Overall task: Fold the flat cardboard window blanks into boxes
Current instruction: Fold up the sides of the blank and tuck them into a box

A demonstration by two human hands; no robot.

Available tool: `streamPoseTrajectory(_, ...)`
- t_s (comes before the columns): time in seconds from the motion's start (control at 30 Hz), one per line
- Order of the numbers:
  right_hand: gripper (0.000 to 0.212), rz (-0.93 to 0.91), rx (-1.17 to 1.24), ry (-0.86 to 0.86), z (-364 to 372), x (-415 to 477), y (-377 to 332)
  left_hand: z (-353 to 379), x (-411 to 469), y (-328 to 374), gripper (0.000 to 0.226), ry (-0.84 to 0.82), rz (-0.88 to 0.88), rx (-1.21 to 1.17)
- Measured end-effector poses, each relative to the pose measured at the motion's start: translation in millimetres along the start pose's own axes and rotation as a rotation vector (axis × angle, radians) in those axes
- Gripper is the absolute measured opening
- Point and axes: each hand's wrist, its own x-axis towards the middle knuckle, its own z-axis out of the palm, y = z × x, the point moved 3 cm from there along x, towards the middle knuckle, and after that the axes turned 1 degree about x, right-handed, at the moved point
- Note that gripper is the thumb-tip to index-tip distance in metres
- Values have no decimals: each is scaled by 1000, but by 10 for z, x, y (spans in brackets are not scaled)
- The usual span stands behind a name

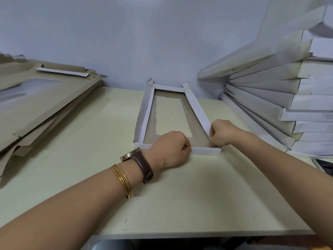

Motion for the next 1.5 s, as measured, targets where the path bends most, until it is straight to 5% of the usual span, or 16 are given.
streamPoseTrajectory(0.37, 7, 7, -13, -39, 16, -21, -27, 3, -9, -5, 33, 4, -1, -18)
streamPoseTrajectory(0.53, 25, -10, 18, -77, -20, -26, 30, 3, -10, -5, 32, 3, -3, -15)
streamPoseTrajectory(0.73, 11, -46, -34, -80, -68, -113, 5, -3, -9, -3, 33, 7, 1, -14)
streamPoseTrajectory(1.07, 48, -140, -27, -110, 40, -207, -72, 20, 2, -20, 29, -1, 18, -5)
streamPoseTrajectory(1.23, 25, -334, -62, 147, 124, -412, -175, 17, 40, -85, 16, 31, 2, -76)
streamPoseTrajectory(1.37, 18, -498, 199, 60, 208, -552, -314, -22, 54, -135, 35, 41, -80, -215)
streamPoseTrajectory(1.5, 13, -630, 185, 102, 307, -602, -378, -35, 51, -116, 34, 47, -109, -291)
